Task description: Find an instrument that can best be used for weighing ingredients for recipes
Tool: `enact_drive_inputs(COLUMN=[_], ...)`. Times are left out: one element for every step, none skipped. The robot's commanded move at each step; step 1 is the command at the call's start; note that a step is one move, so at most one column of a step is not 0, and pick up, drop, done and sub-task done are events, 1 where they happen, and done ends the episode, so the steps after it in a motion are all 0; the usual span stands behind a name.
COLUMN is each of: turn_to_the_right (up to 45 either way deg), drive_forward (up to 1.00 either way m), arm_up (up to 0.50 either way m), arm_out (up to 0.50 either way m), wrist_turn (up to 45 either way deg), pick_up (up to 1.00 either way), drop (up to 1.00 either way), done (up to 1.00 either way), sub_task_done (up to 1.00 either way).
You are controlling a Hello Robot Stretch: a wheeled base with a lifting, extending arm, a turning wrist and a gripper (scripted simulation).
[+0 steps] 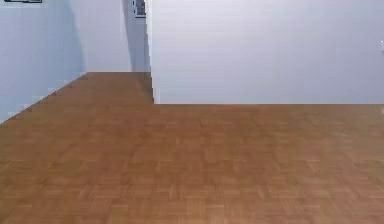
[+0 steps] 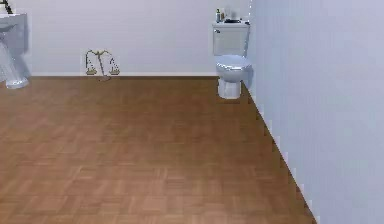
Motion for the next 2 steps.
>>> enact_drive_inputs(turn_to_the_right=[45.0,36.0], drive_forward=[0.0,0.0], arm_up=[0.0,0.0], arm_out=[0.0,0.0], wrist_turn=[0.0,0.0], pick_up=[0.0,0.0], drop=[0.0,0.0], done=[0.0,0.0], sub_task_done=[0.0,0.0])
